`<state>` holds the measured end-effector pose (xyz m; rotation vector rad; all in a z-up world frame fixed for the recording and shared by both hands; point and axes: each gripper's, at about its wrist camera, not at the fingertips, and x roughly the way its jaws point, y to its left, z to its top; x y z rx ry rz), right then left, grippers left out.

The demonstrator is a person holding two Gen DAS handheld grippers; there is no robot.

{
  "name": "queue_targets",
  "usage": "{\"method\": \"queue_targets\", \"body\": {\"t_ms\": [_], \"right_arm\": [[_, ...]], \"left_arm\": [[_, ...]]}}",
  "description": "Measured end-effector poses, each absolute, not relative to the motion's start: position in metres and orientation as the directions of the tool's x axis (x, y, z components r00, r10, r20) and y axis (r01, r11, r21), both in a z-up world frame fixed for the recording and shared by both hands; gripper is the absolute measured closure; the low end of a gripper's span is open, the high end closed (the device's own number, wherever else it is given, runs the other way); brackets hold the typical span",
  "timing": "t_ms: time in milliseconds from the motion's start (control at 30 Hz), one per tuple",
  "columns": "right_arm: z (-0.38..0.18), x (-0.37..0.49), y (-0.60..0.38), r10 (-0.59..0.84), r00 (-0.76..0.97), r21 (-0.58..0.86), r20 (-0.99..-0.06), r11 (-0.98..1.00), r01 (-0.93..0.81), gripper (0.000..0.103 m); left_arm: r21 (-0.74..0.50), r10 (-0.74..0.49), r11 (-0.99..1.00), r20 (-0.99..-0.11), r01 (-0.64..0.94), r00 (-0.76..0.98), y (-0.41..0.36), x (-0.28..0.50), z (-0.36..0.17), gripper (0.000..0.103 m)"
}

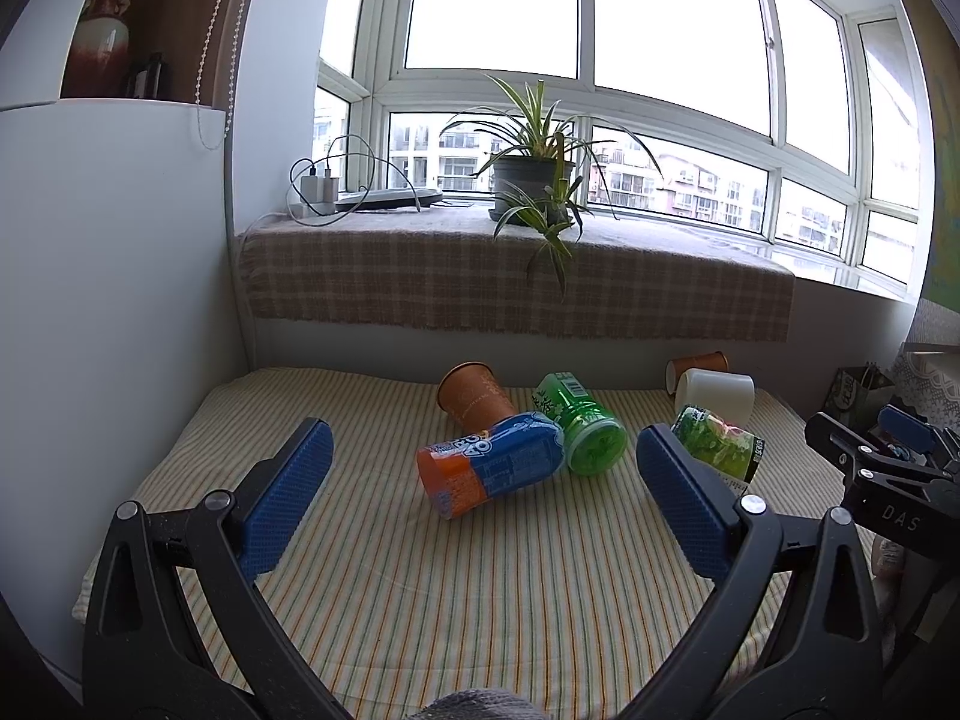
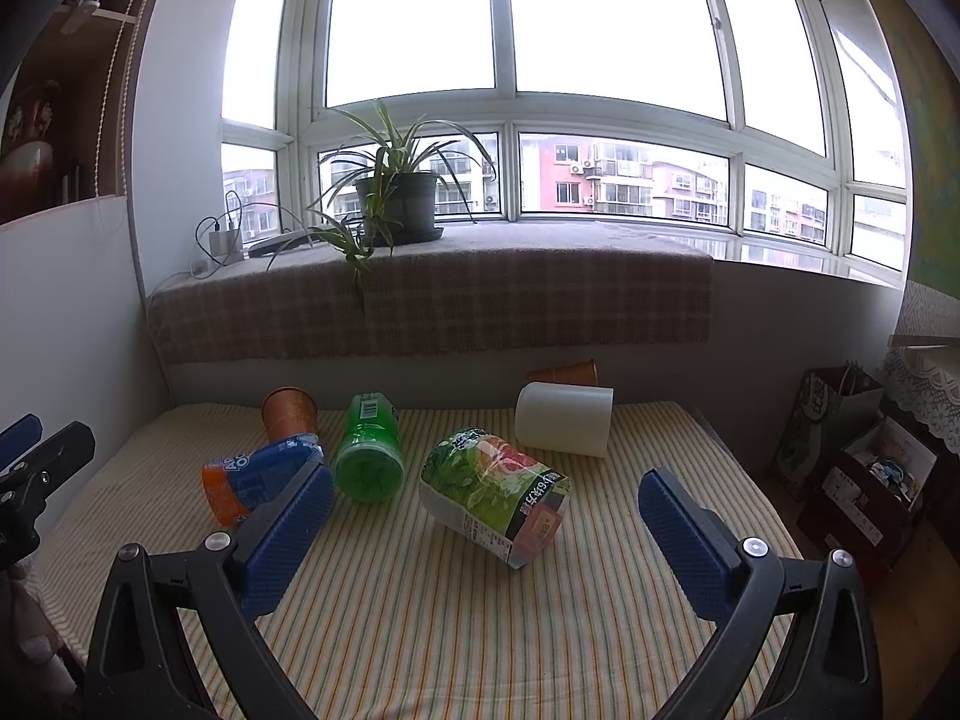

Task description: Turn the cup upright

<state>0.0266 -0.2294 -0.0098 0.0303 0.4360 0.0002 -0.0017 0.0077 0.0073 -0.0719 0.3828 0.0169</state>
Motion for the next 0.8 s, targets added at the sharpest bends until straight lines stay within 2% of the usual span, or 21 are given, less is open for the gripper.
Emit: {"method": "queue_targets", "body": {"t_ms": [800], "right_arm": [[-0.016, 0.071, -0.218, 0.057, 0.866, 0.005, -0.497, 0.998, -0.063, 0.000]], "left_arm": [[-0.060, 0.010, 0.997, -0.407, -0.038, 0.913, 0.014, 0.004, -0.003, 0.000]]}}
